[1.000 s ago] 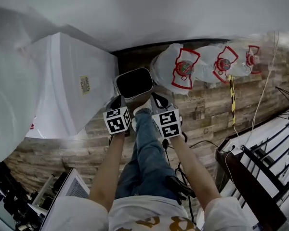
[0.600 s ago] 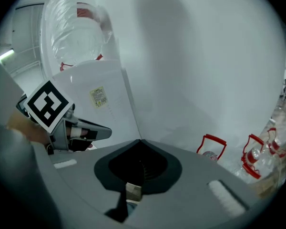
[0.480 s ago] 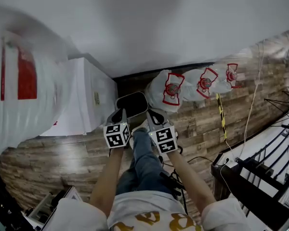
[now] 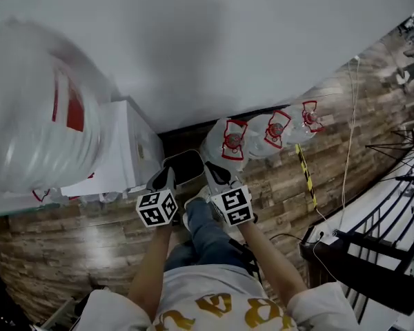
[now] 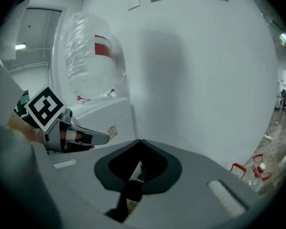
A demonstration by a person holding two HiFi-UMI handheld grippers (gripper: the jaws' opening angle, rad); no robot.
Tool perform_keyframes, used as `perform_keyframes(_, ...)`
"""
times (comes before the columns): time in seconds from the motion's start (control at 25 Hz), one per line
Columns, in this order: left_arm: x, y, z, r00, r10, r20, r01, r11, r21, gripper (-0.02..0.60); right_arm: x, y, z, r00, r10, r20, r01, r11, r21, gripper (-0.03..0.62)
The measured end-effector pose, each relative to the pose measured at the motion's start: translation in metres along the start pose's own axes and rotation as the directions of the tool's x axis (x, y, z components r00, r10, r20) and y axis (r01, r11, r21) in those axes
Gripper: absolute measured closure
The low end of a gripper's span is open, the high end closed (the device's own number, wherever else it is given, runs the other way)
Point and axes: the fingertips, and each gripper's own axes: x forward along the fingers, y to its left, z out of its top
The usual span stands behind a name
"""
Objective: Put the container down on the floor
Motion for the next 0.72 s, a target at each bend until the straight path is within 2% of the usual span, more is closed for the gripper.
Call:
perform_keyframes(0.28,-0.010,-0.013,0.048,0.994,-0.054,0.096,0.049,0.997,0.054,0.581,-0.001,0.000,0.045,0.998,0.009,0.063,-0.007,0.999,-0.040,0.568)
perform_keyframes(0.44,-0.042,-0.018,0.075,0.984,-0.045,0.173,0.040,0.999,0.035,0.581,-0.023,0.011,0.063,0.994,-0.002,0.111,0.007,0.999,-0.041,0.568)
perform_keyframes(0.6,-0.070,-0.014,0.091,0.977,-0.026,0.211,0.037,0.998,-0.045,0.581,-0.035,0.017,0.074,0.988,-0.034,0.150,0.036,0.999,-0.011,0.568)
perform_keyframes(0.72,-0.083,-0.022,0.099,0.976,-0.027,0.216,0.028,1.000,0.001,0.581,-0.047,0.018,0.085,0.982,-0.052,0.181,0.051,0.999,0.011,0.568)
